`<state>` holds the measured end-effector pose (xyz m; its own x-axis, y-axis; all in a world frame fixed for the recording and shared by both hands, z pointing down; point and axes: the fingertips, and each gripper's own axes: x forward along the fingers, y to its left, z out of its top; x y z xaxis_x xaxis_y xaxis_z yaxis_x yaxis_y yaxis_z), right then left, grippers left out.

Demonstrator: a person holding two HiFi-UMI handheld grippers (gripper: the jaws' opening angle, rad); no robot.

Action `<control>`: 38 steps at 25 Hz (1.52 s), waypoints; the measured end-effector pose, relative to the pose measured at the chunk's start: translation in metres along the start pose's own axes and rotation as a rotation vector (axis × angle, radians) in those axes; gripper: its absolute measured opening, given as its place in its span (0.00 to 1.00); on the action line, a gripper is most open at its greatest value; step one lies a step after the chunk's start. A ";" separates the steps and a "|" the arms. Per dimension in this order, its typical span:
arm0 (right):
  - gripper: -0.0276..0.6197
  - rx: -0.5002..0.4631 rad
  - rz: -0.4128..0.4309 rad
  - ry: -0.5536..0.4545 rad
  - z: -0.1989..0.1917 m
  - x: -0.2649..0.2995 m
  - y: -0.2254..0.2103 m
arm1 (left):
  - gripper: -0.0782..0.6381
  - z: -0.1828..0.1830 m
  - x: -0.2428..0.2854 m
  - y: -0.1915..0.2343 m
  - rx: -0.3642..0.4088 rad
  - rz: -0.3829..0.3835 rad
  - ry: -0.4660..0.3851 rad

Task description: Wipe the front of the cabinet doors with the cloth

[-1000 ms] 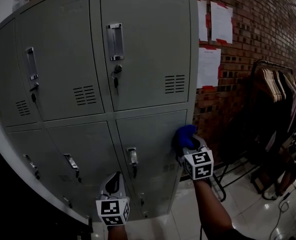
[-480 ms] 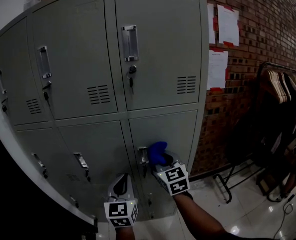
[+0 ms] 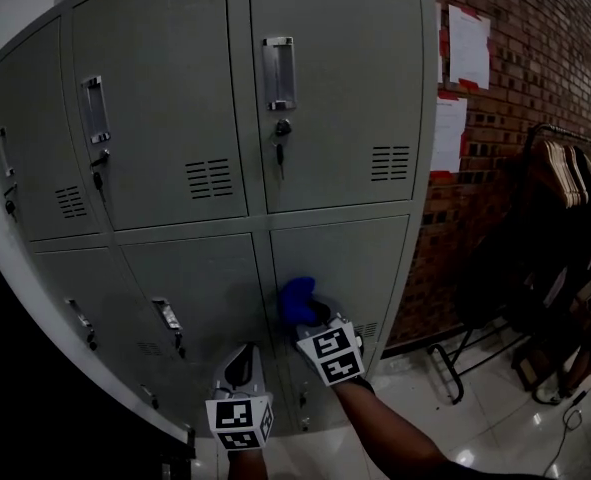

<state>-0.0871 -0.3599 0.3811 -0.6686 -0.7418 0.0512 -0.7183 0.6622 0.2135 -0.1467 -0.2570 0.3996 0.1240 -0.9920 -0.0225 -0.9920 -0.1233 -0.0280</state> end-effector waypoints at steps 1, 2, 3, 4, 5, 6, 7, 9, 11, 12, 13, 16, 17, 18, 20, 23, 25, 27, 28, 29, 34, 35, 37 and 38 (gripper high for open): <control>0.14 0.000 -0.009 0.004 -0.001 -0.002 -0.005 | 0.13 -0.001 0.001 0.001 -0.001 0.001 0.002; 0.14 0.001 -0.020 0.007 -0.002 -0.005 -0.010 | 0.13 -0.001 0.002 0.001 -0.003 0.002 0.003; 0.14 0.004 -0.033 0.010 -0.003 -0.008 -0.017 | 0.13 -0.002 0.003 0.000 -0.003 0.001 0.004; 0.14 0.009 -0.045 0.011 -0.004 -0.011 -0.025 | 0.13 -0.002 0.004 0.000 -0.003 0.000 0.005; 0.14 0.016 -0.058 0.013 -0.006 -0.014 -0.032 | 0.13 -0.003 0.005 -0.001 -0.002 -0.002 0.008; 0.14 0.022 -0.070 0.015 -0.009 -0.018 -0.039 | 0.13 -0.004 0.007 -0.002 -0.001 -0.003 0.010; 0.14 0.025 -0.082 0.017 -0.011 -0.021 -0.045 | 0.13 -0.005 0.008 -0.002 0.000 -0.004 0.013; 0.14 0.028 -0.107 0.022 -0.017 -0.029 -0.058 | 0.13 -0.006 0.010 -0.003 0.000 -0.005 0.015; 0.14 0.031 -0.136 0.027 -0.021 -0.037 -0.073 | 0.13 -0.006 0.011 -0.005 -0.003 -0.006 0.015; 0.14 0.034 -0.151 0.028 -0.024 -0.042 -0.081 | 0.13 -0.007 0.012 -0.006 -0.003 -0.008 0.016; 0.14 0.038 -0.167 0.029 -0.026 -0.046 -0.090 | 0.13 -0.008 0.013 -0.007 -0.003 -0.010 0.019; 0.14 0.054 -0.205 0.033 -0.033 -0.060 -0.115 | 0.13 -0.012 0.014 -0.012 -0.003 -0.016 0.029; 0.14 0.056 -0.215 0.038 -0.035 -0.064 -0.122 | 0.13 -0.012 0.014 -0.013 -0.002 -0.018 0.030; 0.14 0.058 -0.226 0.044 -0.038 -0.068 -0.129 | 0.13 -0.013 0.014 -0.015 0.000 -0.020 0.031; 0.14 0.061 -0.250 0.056 -0.043 -0.076 -0.143 | 0.13 -0.012 0.015 -0.017 0.004 -0.023 0.030; 0.14 0.065 -0.285 0.075 -0.055 -0.088 -0.163 | 0.13 -0.012 0.014 -0.018 0.005 -0.021 0.031; 0.14 0.064 -0.310 0.093 -0.062 -0.096 -0.175 | 0.13 -0.013 0.014 -0.018 0.005 -0.019 0.033; 0.14 0.064 -0.336 0.111 -0.069 -0.103 -0.186 | 0.13 -0.014 0.014 -0.017 0.007 -0.017 0.037; 0.14 0.067 -0.348 0.117 -0.072 -0.106 -0.191 | 0.13 -0.015 0.014 -0.016 0.009 -0.017 0.039; 0.14 0.069 -0.357 0.122 -0.073 -0.108 -0.194 | 0.13 -0.016 0.014 -0.016 0.010 -0.016 0.041; 0.14 0.052 -0.301 0.069 -0.057 -0.103 -0.160 | 0.13 -0.018 0.014 -0.017 0.008 -0.018 0.046; 0.14 0.034 -0.273 0.054 -0.053 -0.095 -0.147 | 0.13 -0.017 0.015 -0.018 0.008 -0.020 0.046; 0.14 -0.001 -0.216 0.047 -0.050 -0.077 -0.120 | 0.13 -0.017 0.016 -0.018 0.006 -0.023 0.043; 0.14 -0.004 -0.192 0.049 -0.052 -0.068 -0.107 | 0.13 -0.017 0.015 -0.019 0.003 -0.025 0.043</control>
<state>0.0454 -0.3859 0.4052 -0.5093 -0.8587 0.0569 -0.8308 0.5078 0.2279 -0.1268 -0.2702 0.4164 0.1472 -0.9889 0.0208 -0.9885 -0.1478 -0.0312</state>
